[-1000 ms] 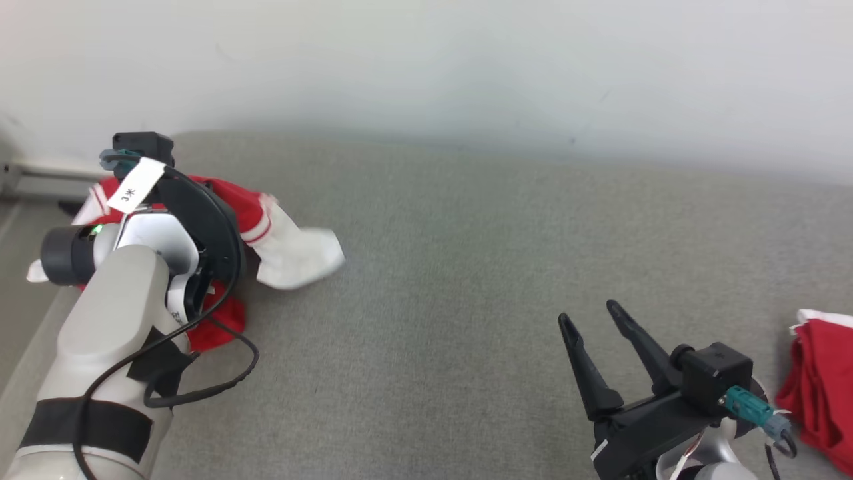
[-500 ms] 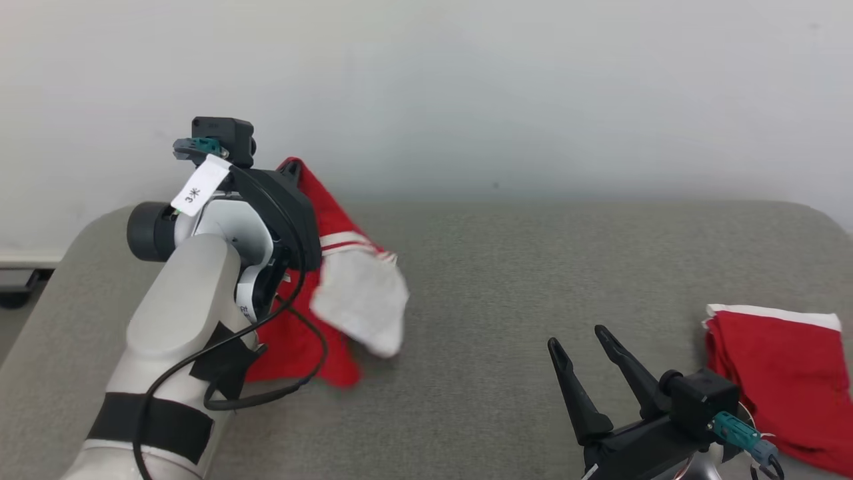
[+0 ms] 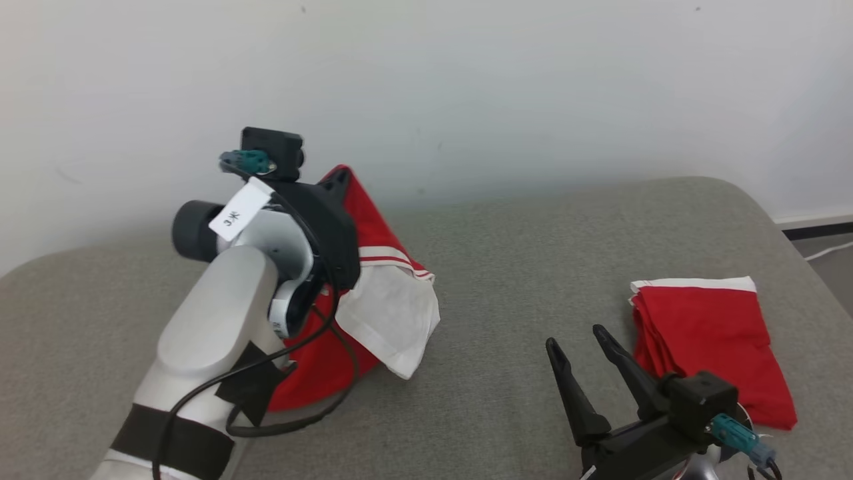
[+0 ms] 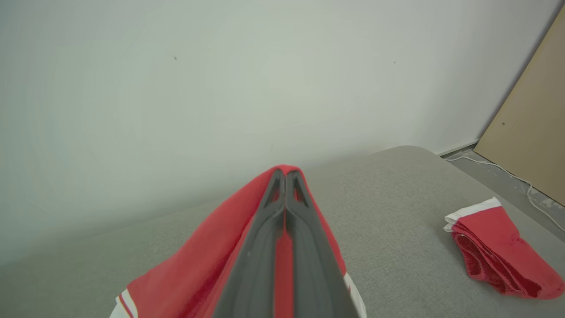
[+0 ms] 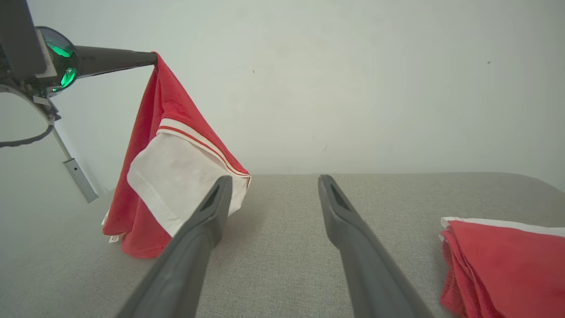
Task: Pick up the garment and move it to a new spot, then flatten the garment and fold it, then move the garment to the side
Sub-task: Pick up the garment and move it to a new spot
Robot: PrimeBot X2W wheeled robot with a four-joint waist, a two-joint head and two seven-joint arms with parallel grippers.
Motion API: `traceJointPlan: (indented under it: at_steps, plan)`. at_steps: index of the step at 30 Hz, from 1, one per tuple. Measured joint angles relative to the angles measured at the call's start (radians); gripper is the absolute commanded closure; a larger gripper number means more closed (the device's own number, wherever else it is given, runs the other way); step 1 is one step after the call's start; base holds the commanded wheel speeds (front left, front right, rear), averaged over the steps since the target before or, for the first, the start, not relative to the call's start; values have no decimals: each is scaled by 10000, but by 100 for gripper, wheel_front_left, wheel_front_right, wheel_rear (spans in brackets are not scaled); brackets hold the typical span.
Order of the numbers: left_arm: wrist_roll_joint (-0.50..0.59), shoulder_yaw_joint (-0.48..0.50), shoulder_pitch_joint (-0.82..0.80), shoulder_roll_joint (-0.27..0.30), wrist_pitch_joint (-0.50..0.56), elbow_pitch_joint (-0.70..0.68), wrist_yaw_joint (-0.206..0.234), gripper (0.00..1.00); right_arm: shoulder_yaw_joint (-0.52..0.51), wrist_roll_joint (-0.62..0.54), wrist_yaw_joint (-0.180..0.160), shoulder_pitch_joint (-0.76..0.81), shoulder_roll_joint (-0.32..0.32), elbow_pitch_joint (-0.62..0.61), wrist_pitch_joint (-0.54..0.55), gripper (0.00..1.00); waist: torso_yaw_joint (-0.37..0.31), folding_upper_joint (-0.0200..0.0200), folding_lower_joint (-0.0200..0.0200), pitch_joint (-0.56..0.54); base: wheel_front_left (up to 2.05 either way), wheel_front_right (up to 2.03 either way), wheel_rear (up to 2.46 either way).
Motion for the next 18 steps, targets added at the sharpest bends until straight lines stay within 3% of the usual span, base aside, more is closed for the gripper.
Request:
traceJointPlan:
  at_steps: [11, 15, 17, 18]
  plan:
    - [-1693, -1896, -14, -21, 19, -1511, 711, 100, 307, 15, 88, -133, 42, 199, -77, 0, -882, 0, 1, 92, 0, 0, 0]
    - [-1797, -2495, -24, -17, 201, -1471, 888, 100, 159, 109, 88, -156, 33, 146, -169, 0, -1127, 0, 0, 234, 0, 0, 0]
    - [-1866, -2782, -16, -21, 405, -1243, 886, 59, 19, 169, 73, -154, 19, 81, -186, 0, -1161, 0, 1, 344, 0, 0, 0]
    - [-1896, -2865, 19, -17, 495, -1162, 884, 7, -19, 176, 35, -151, 17, 79, -232, 0, -1155, 1, 1, 398, 0, 0, 0]
